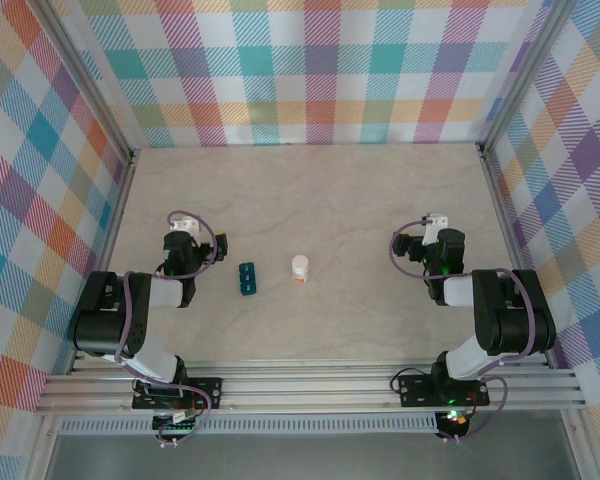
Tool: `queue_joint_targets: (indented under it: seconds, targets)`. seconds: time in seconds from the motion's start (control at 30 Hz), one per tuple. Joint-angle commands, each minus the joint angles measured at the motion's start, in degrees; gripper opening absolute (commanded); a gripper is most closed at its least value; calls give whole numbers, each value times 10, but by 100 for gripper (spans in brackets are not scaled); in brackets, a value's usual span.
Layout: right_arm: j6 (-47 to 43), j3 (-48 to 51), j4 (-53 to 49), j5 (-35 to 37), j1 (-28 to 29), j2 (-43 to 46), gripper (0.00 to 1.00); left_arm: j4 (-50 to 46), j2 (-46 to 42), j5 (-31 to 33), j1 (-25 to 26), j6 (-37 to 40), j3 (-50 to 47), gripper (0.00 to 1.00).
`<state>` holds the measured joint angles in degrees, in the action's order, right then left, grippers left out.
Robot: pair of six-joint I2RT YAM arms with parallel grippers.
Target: Sort the pills into containers
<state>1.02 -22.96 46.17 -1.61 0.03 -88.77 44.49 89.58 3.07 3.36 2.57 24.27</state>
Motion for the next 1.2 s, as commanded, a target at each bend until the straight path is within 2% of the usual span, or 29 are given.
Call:
queue_joint_targets:
  seconds: [0.0, 0.83, 0.87, 0.93, 1.0, 1.17]
  targets:
    - [-5, -10, 4, -10, -2, 8, 99, 1, -1, 5, 4, -5, 6, 100]
    - [-6, -11, 4, -9, -2, 9, 99, -1, -4, -4, 1, -5, 7, 100]
    - [-2, -11, 4, 5, -1, 11, 99, -38, -16, -13, 1, 0, 26, 100]
    - [18, -24, -53, 65, 4, 45, 99, -125, -28, -12, 5, 5, 69, 100]
    - [19, -40, -111, 74, 4, 82, 99, -136, -37, -13, 9, 11, 69, 100]
    - [46, -65, -228, 100, 4, 182, 99, -182, -89, 37, 19, 0, 78, 100]
